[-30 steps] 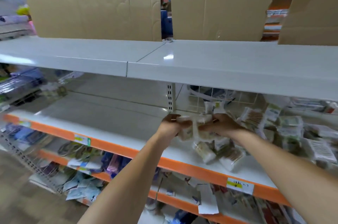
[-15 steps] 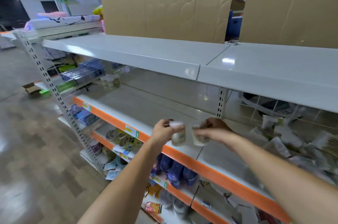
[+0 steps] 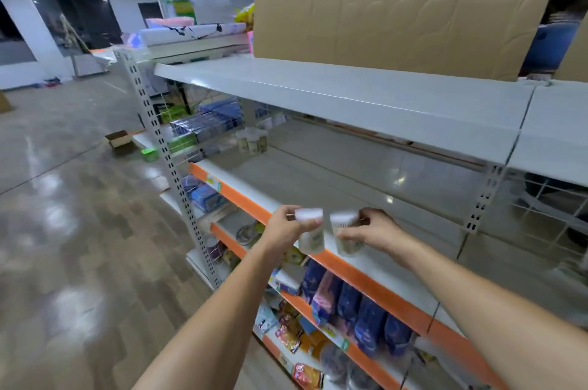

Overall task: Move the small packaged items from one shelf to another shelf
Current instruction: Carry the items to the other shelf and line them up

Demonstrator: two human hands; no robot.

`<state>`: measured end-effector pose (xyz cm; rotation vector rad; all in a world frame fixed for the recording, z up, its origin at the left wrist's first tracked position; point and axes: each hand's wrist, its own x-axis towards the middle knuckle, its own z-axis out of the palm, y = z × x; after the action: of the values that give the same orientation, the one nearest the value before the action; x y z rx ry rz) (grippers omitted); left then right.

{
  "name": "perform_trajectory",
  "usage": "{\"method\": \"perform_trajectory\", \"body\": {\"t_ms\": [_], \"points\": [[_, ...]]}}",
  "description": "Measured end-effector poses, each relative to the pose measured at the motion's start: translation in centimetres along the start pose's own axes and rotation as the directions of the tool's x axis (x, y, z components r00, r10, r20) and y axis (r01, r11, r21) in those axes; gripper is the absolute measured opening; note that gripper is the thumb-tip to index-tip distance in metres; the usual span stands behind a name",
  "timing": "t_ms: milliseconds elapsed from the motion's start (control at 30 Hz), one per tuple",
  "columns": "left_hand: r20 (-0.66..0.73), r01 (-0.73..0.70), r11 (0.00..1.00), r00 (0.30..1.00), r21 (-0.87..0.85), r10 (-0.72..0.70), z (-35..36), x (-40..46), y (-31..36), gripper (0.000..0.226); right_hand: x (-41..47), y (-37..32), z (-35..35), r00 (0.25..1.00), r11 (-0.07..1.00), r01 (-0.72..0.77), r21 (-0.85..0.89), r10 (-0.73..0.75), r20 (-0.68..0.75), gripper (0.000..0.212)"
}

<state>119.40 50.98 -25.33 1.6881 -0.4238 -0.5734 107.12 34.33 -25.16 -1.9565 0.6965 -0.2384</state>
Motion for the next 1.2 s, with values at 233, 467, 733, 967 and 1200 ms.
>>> {"method": "perform_trajectory", "body": {"t_ms": [233,467,733,967,1200], "points": [[-0.081,0.038,0.999,0.996,-0.031,-0.041,-6.6,1.7,-1.5,0.045,3.5,-3.1,6.5,0.997,0.999,0.032,0.033,-0.034,0.068,0.033],[-0.154,0.028,1.000,0.988,-0.008,-0.029,-13.1,4.6,-3.1,0.057,7.7,-6.2,12.1,0.991,0.998,0.061,-0.014,-0.059,0.118,0.042],[-0.208,0.020,0.999,0.978,-0.032,-0.027,-19.5,11.1,-5.3,0.060,15.3,-9.5,18.3,0.988,0.996,0.092,-0.020,-0.088,0.125,0.049],[-0.173,0.030,0.999,0.985,0.016,-0.026,-24.8,18.1,-3.7,0.049,22.8,-12.0,22.1,0.992,0.997,0.042,0.061,-0.048,0.115,0.049],[-0.162,0.013,0.998,0.987,0.055,-0.004,-27.5,25.5,-2.7,0.050,28.9,-14.6,23.2,1.000,0.994,0.022,-0.103,-0.022,0.008,0.043]]}}
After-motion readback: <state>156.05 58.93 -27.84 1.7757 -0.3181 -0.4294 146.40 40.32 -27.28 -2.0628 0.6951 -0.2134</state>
